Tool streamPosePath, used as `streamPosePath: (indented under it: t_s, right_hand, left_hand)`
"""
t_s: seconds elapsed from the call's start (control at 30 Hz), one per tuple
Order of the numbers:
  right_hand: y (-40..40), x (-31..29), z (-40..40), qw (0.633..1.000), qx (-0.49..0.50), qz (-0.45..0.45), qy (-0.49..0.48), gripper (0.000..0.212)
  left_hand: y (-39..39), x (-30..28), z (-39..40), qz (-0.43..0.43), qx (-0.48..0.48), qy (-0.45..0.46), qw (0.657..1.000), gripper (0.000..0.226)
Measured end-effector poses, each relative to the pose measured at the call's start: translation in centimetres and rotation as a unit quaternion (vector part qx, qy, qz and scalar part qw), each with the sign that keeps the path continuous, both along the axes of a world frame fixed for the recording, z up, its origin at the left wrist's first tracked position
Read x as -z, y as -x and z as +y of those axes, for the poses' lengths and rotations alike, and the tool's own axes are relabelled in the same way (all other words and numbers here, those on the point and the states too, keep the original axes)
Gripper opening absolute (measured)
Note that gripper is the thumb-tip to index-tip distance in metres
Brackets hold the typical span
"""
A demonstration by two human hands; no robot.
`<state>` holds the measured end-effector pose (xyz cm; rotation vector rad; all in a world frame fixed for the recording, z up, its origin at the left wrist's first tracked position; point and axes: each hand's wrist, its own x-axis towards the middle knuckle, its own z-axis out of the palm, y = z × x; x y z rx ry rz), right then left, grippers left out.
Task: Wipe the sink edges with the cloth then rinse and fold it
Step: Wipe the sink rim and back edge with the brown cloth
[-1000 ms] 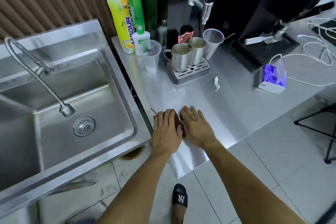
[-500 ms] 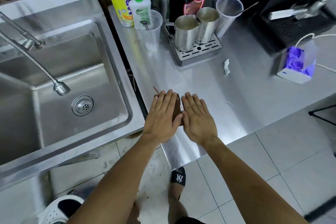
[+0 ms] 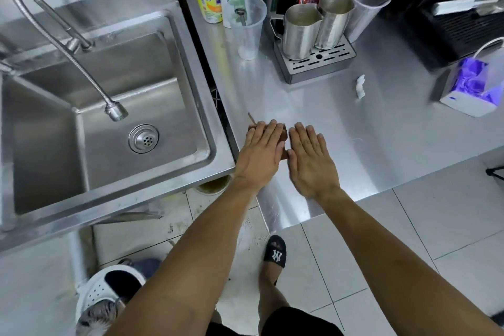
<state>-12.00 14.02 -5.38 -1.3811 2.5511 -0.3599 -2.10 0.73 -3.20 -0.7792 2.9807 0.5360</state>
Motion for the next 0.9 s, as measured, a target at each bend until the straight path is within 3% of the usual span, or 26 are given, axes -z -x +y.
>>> streamPosePath:
  t_s: [0.1,0.27,0.37,0.5,0.67,0.8,0.9]
  right_hand:
    - [-1.3,-0.6,-0.5,0.998,0.039,-0.045,0.001,0.064]
    - [-4.7,-1.2,-2.2,0.992,0.064,-0.104,0.018,0.064]
    - [-7.4,-1.4,-3.8,0.989,0.030,-0.134,0.048,0.062]
    - [-11.5,-1.5,-6.0,0.986,-0.071,-0.135,0.071,0.065]
    - [-13.7,-0.6,-8.4,0.978,-0.192,-0.063,0.057,0.059]
    - [-14.4,-0.5,-9.6,0.968,-0.248,-0.018,0.042,0.059]
    - [-15.0,-0.9,-10.0,0.963,-0.265,0.001,0.042,0.060]
  left_hand:
    - [-1.3,-2.4,-1.1,0.056,-0.034,-0.034,0.997,0.048]
    - [-9.2,-5.4,-4.4,0.167,-0.052,0.073,0.982,0.054]
    - [-15.0,-4.7,-5.3,0.118,-0.103,0.094,0.983,0.052]
    - [-17.4,-0.1,-5.2,-0.039,-0.116,0.083,0.989,0.059]
    - [-16.5,0.9,-6.1,-0.024,-0.148,0.044,0.988,0.061]
    - [-20.1,1.1,-6.6,-0.010,-0.146,0.055,0.988,0.058]
    - [-23.3,1.1,-8.2,-0.024,-0.199,0.058,0.978,0.059]
